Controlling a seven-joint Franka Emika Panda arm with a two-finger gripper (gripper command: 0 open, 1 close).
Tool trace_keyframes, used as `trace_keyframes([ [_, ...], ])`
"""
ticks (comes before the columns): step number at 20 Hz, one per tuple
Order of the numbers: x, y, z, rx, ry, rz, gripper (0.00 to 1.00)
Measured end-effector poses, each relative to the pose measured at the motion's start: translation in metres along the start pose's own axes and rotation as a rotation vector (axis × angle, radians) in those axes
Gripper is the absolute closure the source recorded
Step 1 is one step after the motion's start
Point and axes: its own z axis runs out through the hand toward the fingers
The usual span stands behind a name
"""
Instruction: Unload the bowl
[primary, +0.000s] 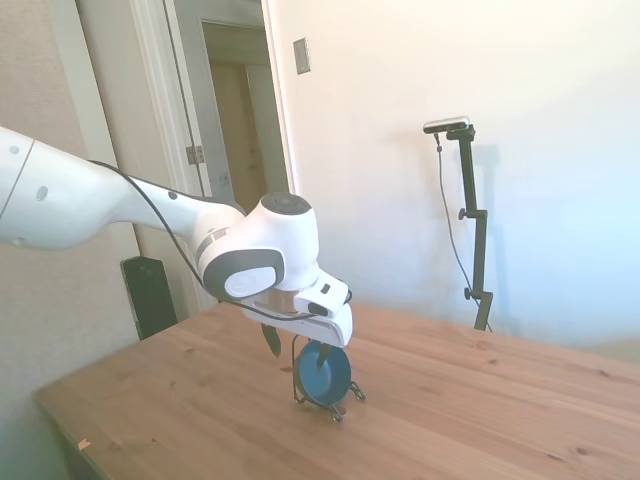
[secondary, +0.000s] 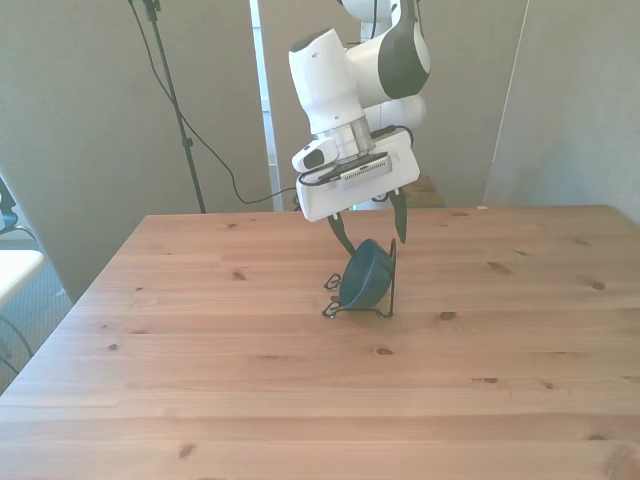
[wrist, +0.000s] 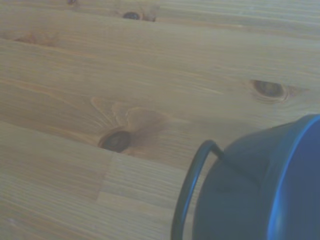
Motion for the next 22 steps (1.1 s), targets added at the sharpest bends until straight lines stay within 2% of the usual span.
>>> trace_keyframes([
  [3, 0.001, -0.002, -0.004, 0.004, 0.007, -0.008, 0.00],
  [11, -0.003, -0.009, 0.014, -0.005, -0.009, -0.023, 0.00],
  [17, -0.004, -0.011, 0.011, 0.067, -0.013, -0.064, 0.00],
  [22, -0.006, -0.006, 0.009, 0.078, -0.047, -0.059, 0.00],
])
